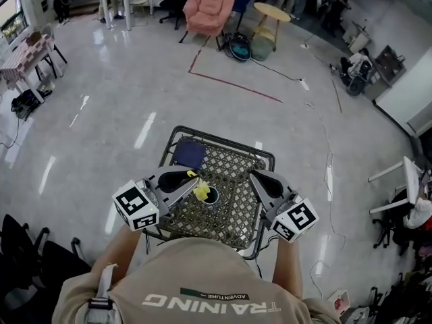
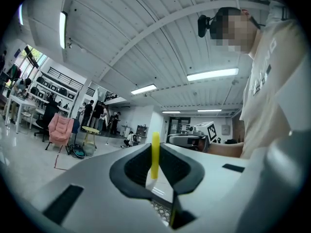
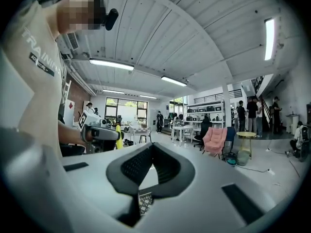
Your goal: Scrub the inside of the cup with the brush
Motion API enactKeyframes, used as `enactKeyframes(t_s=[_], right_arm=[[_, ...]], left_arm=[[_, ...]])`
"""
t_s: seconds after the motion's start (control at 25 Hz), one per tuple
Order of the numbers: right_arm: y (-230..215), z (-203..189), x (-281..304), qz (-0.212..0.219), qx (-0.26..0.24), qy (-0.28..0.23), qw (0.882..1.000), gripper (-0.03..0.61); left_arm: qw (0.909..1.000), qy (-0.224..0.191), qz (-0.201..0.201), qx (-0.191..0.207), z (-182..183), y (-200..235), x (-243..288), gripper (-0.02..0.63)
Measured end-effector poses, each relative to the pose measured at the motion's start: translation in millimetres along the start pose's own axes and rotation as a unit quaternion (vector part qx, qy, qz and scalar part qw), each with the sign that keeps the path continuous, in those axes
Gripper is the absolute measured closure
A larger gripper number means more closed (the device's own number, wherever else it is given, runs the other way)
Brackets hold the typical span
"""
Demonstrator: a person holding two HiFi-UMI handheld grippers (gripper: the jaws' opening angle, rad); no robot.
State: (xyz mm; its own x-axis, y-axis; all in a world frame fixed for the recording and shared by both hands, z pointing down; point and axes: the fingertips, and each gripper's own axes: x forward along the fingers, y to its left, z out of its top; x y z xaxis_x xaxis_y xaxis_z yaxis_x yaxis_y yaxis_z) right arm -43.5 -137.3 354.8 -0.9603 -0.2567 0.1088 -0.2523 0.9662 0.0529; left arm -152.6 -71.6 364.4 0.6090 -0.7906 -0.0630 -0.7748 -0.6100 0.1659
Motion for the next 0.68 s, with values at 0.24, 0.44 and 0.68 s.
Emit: enactKeyframes(t_s=[0.24, 0.44, 0.68], right_arm=[[-5, -8, -3, -0.001, 0.007, 0.007, 1.000, 0.561], [-2, -9, 3, 0.002, 0.010, 0.004, 1.000, 0.561], [6, -9, 14, 0.008, 0.020, 0.000, 1.000, 0.561]], left_arm=[[1.0000, 0.002, 0.002, -0.001, -2, -1, 0, 0.557], [0.9999, 0.002, 0.011, 0.007, 3, 1, -7, 0.557], [0.9997, -0.001, 0.016, 0.017, 10, 13, -15, 0.557]])
